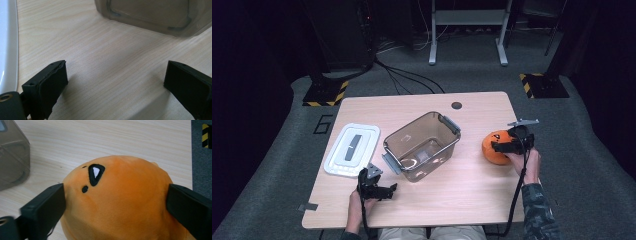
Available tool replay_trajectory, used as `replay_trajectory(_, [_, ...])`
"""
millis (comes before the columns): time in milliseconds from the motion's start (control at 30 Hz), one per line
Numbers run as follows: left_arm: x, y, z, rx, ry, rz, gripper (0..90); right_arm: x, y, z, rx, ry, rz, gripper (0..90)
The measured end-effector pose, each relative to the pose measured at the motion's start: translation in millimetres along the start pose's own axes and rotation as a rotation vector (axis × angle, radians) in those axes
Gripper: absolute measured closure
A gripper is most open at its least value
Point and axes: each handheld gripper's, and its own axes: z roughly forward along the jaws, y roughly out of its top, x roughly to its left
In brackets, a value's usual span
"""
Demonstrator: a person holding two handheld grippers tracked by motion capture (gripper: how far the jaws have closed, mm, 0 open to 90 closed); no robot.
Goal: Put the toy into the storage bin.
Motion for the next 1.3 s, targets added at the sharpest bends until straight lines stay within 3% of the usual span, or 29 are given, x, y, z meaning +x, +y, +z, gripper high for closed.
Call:
replay_trajectory(167, [0.1, 0.0, -0.6, 0.004, -0.004, 0.004, 5.6, -0.1, -2.3, 1.0, 0.003, 0.002, 0.014, 21.5])
replay_trajectory(267, [0.0, -0.1, -0.6, 0.003, -0.003, 0.003, 5.6, -0.4, -5.3, 2.2, 0.007, 0.003, 0.002, 32.9])
replay_trajectory(300, [0.0, -0.1, -0.6, 0.003, -0.003, 0.003, 5.7, -0.4, -5.3, 2.2, 0.007, 0.003, 0.002, 32.9])
replay_trajectory(333, [-0.4, -0.2, -0.5, 0.001, -0.002, 0.0, 5.7, -0.3, -8.3, 4.3, 0.01, 0.012, 0.0, 42.7])
replay_trajectory(400, [-0.6, -0.3, -0.6, 0.0, -0.001, 0.0, 5.8, 2.3, -12.1, 7.6, 0.009, 0.018, -0.006, 50.8])
replay_trajectory(533, [-0.6, -0.4, -0.7, 0.0, -0.001, -0.001, 5.9, 8.8, -16.3, 8.6, -0.005, -0.001, -0.035, 59.5])
replay_trajectory(833, [-0.6, -0.4, -0.5, -0.002, -0.002, -0.005, 5.9, 12.6, -16.3, -2.2, -0.085, -0.027, -0.049, 61.8])
replay_trajectory(967, [-0.6, -0.4, -0.5, -0.002, -0.002, -0.005, 5.9, 11.8, -18.5, -6.0, -0.105, 0.003, -0.024, 61.6])
replay_trajectory(1300, [-0.6, -0.4, -0.5, -0.002, -0.002, -0.005, 6.0, 22.4, -16.6, -19.8, -0.145, 0.011, -0.048, 61.0])
